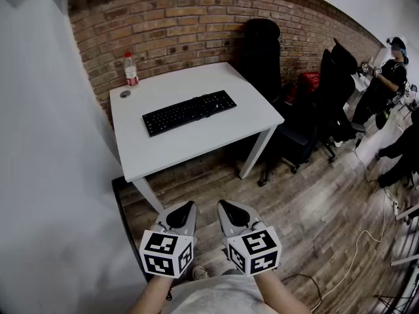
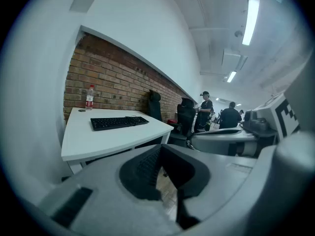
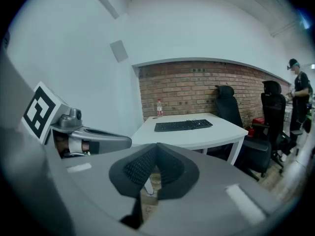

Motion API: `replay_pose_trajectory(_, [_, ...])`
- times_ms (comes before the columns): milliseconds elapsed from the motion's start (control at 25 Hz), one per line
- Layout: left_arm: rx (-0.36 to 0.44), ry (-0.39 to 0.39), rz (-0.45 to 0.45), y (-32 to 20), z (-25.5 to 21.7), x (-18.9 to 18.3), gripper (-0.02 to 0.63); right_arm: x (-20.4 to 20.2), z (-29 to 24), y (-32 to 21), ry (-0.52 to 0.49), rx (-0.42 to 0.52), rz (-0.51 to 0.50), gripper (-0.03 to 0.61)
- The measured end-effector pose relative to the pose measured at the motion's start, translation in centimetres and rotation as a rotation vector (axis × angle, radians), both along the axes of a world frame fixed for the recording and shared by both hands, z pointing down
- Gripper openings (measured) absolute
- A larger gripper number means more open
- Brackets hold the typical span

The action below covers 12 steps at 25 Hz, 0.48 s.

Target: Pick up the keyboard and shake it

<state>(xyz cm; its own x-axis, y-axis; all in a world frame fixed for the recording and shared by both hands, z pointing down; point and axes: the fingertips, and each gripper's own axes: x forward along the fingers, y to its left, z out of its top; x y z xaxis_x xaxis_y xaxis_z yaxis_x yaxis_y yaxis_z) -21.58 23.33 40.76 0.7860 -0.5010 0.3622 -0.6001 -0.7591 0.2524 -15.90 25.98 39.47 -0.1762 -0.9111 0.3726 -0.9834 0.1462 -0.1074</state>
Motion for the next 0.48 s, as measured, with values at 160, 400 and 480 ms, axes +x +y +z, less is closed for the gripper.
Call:
replay_pose_trajectory(160, [0.0, -0.002, 0.01, -0.6, 0.0, 0.6, -0.006, 0.5, 0.0, -0.6, -0.022, 0.004, 0.016, 0.011])
replay_pose_trajectory(400, [-0.004, -0.01, 0.026, -1.5, 0.4, 1.2, -0.006, 0.7, 0.4, -1.6, -0.021, 0.001, 0.014, 0.011])
replay_pose_trajectory(480, [-0.005, -0.012, 0.032, -1.7, 0.5, 1.6, -0.006, 0.9, 0.5, -1.9, -0.02, 0.0, 0.013, 0.011])
